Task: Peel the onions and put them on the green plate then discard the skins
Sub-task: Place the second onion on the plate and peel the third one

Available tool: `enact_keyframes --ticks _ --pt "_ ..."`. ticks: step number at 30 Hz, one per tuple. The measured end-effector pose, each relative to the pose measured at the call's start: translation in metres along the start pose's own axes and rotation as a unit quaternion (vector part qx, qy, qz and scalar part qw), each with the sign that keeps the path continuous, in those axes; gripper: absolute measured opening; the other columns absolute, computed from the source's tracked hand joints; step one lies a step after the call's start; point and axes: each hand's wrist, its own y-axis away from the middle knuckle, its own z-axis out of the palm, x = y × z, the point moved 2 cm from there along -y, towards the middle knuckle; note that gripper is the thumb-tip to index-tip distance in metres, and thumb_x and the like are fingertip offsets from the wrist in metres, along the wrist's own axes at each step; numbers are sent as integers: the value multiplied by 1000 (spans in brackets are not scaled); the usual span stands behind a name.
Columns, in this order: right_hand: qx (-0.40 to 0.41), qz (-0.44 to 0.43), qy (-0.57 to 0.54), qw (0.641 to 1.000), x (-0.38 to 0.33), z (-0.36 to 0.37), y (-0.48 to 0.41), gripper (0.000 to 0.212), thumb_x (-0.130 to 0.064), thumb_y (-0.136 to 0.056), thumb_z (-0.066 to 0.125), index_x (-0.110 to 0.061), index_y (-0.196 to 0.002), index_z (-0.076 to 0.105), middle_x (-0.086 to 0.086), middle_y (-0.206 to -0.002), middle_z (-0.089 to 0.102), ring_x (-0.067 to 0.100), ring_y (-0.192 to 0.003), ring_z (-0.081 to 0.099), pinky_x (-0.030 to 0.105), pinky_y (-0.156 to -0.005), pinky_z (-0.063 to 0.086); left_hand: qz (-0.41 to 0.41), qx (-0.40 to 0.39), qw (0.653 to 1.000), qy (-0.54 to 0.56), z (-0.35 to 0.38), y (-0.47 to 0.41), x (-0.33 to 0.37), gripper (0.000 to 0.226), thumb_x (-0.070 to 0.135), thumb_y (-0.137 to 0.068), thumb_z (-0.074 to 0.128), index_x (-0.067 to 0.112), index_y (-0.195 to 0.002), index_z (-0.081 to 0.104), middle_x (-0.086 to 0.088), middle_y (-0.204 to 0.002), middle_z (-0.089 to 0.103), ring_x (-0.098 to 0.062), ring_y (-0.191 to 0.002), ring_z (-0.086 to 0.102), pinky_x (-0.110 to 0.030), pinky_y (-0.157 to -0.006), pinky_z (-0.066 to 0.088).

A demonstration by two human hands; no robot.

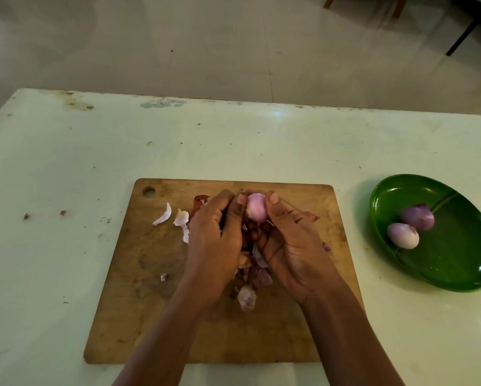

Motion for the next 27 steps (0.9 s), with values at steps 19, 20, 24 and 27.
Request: enact_keyframes --ticks 19,20,24,27 --pt "85 -82 60 991 -5 -6 -1 53 -26 -55 77 -15 -106 67 4 -107 73 22 -105 68 34 -83 58 -20 63 997 51 -4 0 1 25 21 -91 60 36 -105 46 10 -103 62 -7 -98 62 -26 -77 53" --pt "69 -70 35 995 -6 -5 0 51 -24 -56 76 -13 -105 67 6 -106 73 22 -103 69 33 -83 58 -11 59 997 52 -4 0 2 17 28 -92 58 31 -106 49 12 -99 63 -4 -95 62 -22 -75 52" --pt "-10 -12 -13 1000 -7 2 4 33 -13 -75 61 -4 -107 66 11 -99 74 21 -93 71 27 -74 58 13 40 997 68 0 1 2 33 50 -91 45 18 -87 55 5 -73 59 -10 -69 56 -23 -58 45" --pt "-48 -13 8 999 -5 3 6 28 -13 -79 58 -6 -103 69 10 -100 74 19 -96 70 24 -75 56 34 41 997 54 0 3 3 45 50 -90 40 10 -80 57 -5 -69 58 -24 -66 55 -33 -56 45"
